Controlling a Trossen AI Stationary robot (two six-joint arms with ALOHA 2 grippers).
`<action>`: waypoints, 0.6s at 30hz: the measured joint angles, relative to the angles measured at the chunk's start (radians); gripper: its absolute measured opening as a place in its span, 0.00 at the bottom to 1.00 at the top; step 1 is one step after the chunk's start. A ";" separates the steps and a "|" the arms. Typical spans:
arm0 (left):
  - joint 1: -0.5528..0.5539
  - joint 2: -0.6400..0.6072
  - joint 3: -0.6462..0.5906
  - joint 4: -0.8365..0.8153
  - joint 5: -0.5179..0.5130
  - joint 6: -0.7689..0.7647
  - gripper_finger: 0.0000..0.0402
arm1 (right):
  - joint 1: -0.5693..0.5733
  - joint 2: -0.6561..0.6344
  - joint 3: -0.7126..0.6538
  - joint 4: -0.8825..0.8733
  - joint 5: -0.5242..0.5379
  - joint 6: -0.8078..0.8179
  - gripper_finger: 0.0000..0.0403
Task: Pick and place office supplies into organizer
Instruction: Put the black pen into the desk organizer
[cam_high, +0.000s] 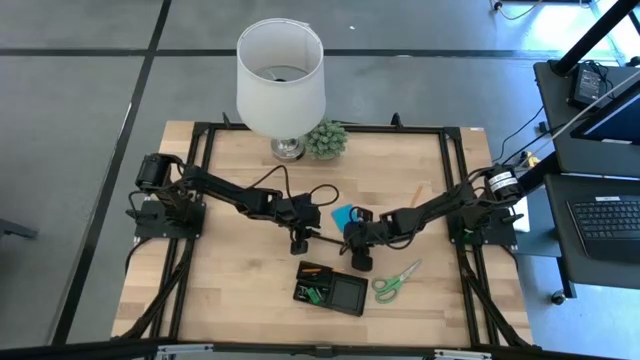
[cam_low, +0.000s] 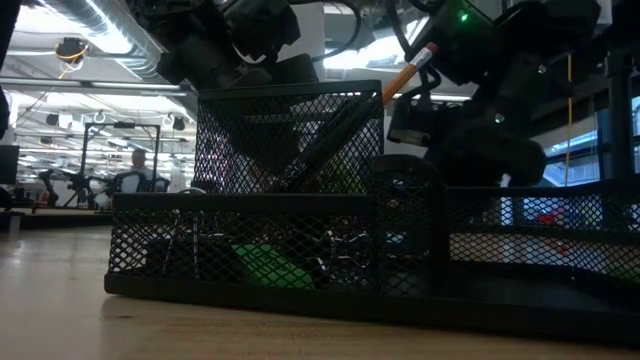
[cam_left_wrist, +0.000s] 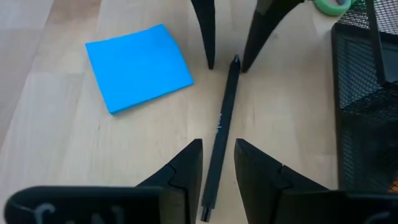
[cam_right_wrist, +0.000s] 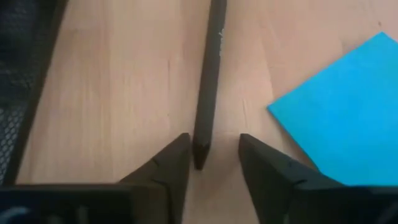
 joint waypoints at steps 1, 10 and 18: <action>0.000 0.000 0.000 0.000 -0.001 0.003 0.22 | 0.000 0.001 0.000 -0.001 0.002 0.000 0.31; -0.001 0.000 0.000 -0.027 -0.003 0.096 0.25 | -0.001 0.005 0.000 0.001 -0.014 -0.023 0.05; -0.001 0.000 0.000 -0.029 -0.002 0.065 0.38 | -0.001 0.005 -0.003 0.008 -0.018 0.006 0.05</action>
